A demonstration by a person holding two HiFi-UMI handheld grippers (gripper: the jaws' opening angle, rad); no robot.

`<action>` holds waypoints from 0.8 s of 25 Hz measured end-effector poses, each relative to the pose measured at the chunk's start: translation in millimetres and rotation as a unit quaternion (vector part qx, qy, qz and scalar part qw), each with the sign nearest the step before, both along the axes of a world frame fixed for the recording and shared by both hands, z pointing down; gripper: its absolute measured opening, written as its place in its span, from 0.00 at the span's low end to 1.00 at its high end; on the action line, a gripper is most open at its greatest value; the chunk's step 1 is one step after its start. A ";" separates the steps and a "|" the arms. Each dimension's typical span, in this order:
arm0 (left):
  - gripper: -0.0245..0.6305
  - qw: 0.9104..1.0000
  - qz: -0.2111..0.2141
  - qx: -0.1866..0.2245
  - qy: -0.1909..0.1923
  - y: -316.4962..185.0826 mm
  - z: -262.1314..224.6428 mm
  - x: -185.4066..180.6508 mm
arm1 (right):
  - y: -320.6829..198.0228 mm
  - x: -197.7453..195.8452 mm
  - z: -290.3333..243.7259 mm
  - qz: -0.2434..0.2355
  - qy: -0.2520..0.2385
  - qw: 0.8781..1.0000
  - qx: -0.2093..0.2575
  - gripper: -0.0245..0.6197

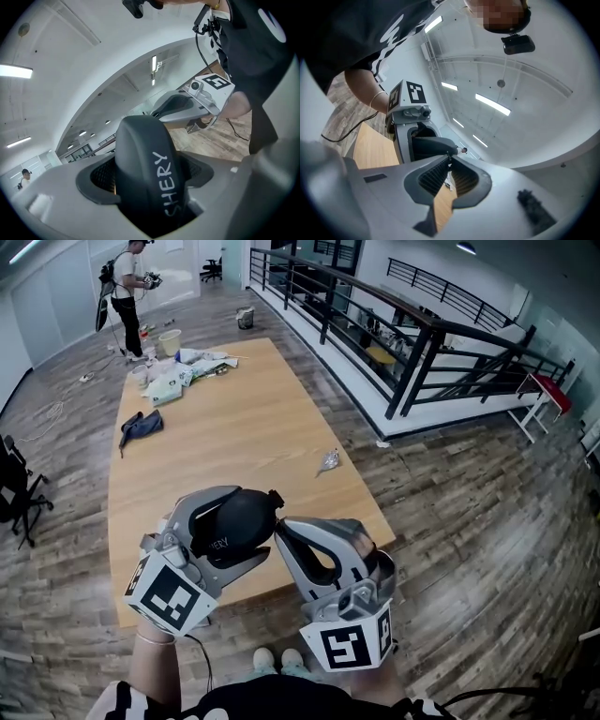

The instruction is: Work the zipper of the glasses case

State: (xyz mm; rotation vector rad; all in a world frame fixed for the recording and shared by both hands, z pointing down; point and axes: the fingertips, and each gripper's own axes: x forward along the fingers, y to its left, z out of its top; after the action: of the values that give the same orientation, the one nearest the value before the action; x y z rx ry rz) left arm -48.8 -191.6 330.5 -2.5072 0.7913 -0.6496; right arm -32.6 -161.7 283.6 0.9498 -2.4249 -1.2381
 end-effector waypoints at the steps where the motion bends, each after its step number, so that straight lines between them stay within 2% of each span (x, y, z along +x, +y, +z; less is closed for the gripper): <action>1: 0.62 1.000 -0.003 0.002 -0.009 -1.4 0.6 1.2 | -0.1 1.2 -0.2 -0.002 0.003 1.000 0.005 0.08; 5: 0.62 0.999 -0.010 0.013 -0.033 -1.0 0.3 -2.0 | 2.2 -1.9 0.1 -0.004 0.013 1.000 0.016 0.06; 15: 0.62 0.995 -0.029 0.038 -0.084 -0.1 0.3 -11.1 | 2.6 -6.0 1.2 -0.019 0.011 1.000 0.000 0.06; 17: 0.63 0.998 -0.018 0.023 -0.061 3.7 -0.1 -10.5 | 6.0 -6.7 -0.8 -0.037 -0.003 0.999 -0.010 0.05; 18: 0.63 0.999 -0.004 0.011 -0.031 6.9 -3.3 -7.8 | 8.5 -6.5 -4.8 -0.052 -0.020 0.998 -0.021 0.05; 20: 0.64 0.997 0.043 -0.019 0.063 15.8 -17.6 1.3 | 15.8 -6.4 -18.3 -0.094 -0.069 0.992 -0.046 0.05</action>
State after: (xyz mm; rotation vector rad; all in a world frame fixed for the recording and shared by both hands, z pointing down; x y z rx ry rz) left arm -47.5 -175.8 312.9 -2.6217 0.7165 -0.4848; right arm -39.0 -145.9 265.4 0.8221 -2.7071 -1.1425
